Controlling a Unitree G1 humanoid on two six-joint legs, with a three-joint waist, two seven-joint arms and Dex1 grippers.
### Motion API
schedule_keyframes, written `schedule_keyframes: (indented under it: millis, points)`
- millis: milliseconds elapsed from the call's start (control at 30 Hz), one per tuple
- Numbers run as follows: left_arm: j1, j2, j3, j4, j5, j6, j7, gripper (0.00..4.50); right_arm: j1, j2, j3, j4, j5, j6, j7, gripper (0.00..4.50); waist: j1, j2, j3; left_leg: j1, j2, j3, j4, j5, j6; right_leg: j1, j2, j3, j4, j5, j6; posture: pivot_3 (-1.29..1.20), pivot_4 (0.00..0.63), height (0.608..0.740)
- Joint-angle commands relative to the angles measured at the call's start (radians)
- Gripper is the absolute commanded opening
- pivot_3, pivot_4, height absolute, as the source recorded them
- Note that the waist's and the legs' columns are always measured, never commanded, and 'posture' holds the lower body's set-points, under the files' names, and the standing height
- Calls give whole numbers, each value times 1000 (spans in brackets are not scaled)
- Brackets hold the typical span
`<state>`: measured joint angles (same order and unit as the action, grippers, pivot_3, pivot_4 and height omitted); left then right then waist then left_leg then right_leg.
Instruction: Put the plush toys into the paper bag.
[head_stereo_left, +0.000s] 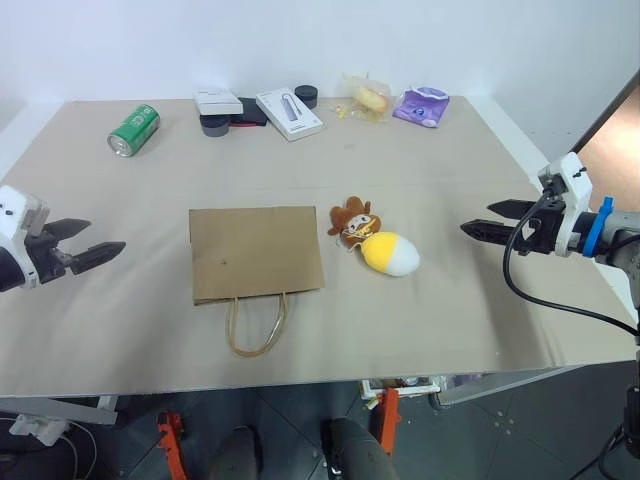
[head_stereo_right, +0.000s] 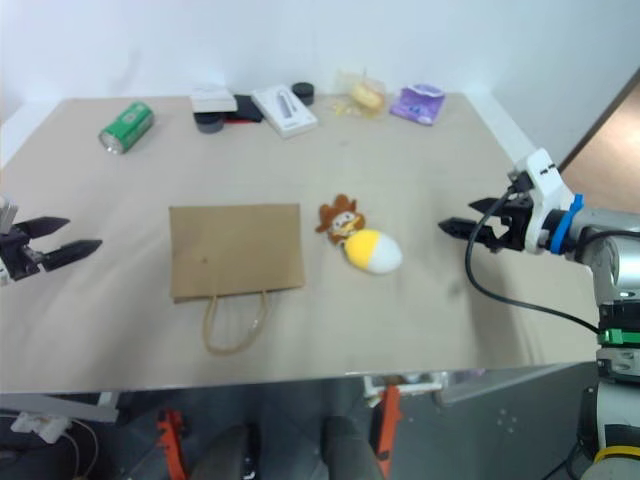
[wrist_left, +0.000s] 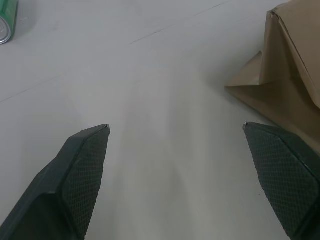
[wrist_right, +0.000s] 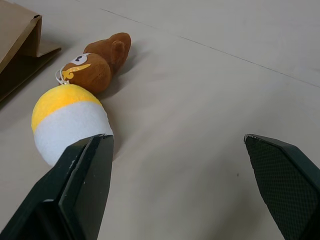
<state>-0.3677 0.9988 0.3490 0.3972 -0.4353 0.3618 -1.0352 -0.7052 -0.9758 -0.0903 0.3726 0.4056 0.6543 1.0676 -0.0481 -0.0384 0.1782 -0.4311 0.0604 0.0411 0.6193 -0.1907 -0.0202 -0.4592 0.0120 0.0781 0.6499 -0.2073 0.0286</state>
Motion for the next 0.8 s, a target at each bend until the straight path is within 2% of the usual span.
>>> schedule_keyframes:
  millis: [33, 600, 800]
  points:
    - [-4, 21, 16, -29, -12, 18, -19, 4404, 19, 6, -50, -55, 21, 1, -4, 4500, 0, 0, 0, 0, 0, 0, 0, 0, 0, 0, 0, 0, 0, 0, 0, 0, 150, 740]
    - [12, 12, 24, -92, 1, 47, 7, 4404, 58, 31, -92, -97, 50, 11, -27, 4500, 0, 1, 0, 0, 0, 0, 8, 0, 0, 2, 0, 1, 4, 3, 2, 0, 150, 740]
    - [5, -7, 15, -77, 32, -27, 29, 4404, 75, 28, -100, -97, 60, 3, -22, 4500, 0, 1, 0, 0, 0, 0, 9, 0, 0, 2, 0, 1, 4, 3, 2, 0, 150, 740]
